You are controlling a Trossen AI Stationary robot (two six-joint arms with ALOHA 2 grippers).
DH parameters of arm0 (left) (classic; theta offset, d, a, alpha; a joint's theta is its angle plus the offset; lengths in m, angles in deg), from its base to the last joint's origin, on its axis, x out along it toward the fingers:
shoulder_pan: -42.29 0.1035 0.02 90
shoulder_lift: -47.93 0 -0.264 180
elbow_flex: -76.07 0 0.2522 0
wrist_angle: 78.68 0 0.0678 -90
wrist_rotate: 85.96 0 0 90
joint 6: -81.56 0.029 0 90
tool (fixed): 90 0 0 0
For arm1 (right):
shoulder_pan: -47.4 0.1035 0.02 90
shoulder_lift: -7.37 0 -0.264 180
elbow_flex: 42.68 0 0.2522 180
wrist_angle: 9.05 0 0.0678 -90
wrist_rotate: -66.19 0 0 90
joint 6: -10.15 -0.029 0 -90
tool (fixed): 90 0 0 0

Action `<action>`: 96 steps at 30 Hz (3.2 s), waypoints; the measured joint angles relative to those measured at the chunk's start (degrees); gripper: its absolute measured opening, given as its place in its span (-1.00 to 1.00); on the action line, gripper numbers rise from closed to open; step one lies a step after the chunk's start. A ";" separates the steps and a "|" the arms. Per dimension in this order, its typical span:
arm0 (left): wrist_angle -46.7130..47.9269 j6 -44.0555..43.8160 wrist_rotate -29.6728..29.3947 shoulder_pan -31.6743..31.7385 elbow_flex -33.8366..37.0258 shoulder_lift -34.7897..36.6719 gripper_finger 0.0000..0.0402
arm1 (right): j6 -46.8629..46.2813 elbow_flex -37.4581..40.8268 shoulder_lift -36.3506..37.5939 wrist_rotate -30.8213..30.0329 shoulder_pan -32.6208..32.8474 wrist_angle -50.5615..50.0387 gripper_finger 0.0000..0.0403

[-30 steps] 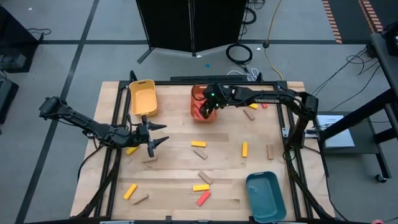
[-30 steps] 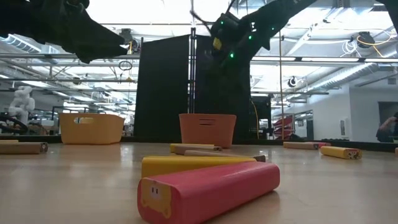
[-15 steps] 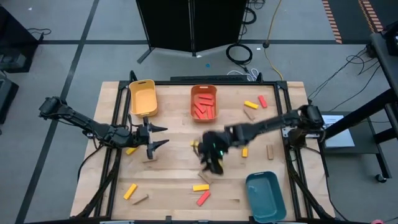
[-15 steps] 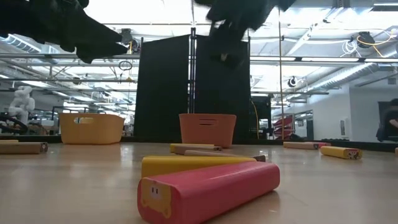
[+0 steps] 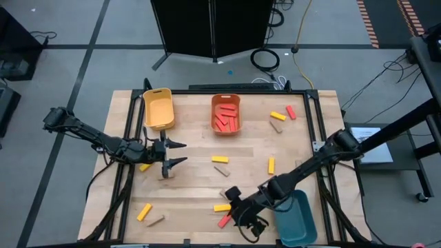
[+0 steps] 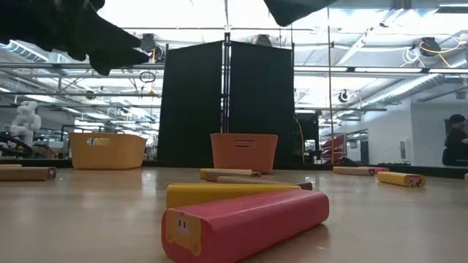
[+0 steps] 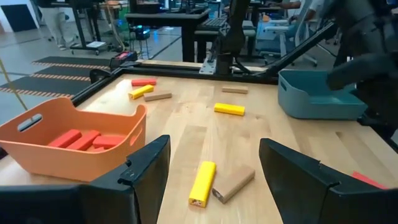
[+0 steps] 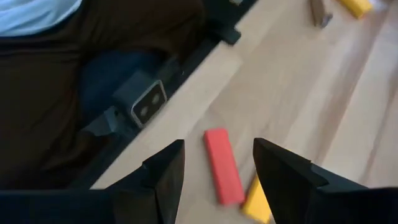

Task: Sort blocks
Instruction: Put the orange block into the orange bin

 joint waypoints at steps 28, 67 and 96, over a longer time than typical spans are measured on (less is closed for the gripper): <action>1.20 0.06 0.00 0.00 0.00 -0.02 0.22 | 5.21 -0.07 -16.21 3.17 -2.22 10.57 -0.09; 1.07 0.04 0.00 0.01 0.00 -0.04 0.22 | 27.05 0.02 12.34 -18.02 -23.15 -4.91 -0.54; 0.61 -0.04 0.00 0.03 -0.01 -0.04 0.22 | 5.11 0.02 6.65 -7.50 -54.55 -6.78 -0.23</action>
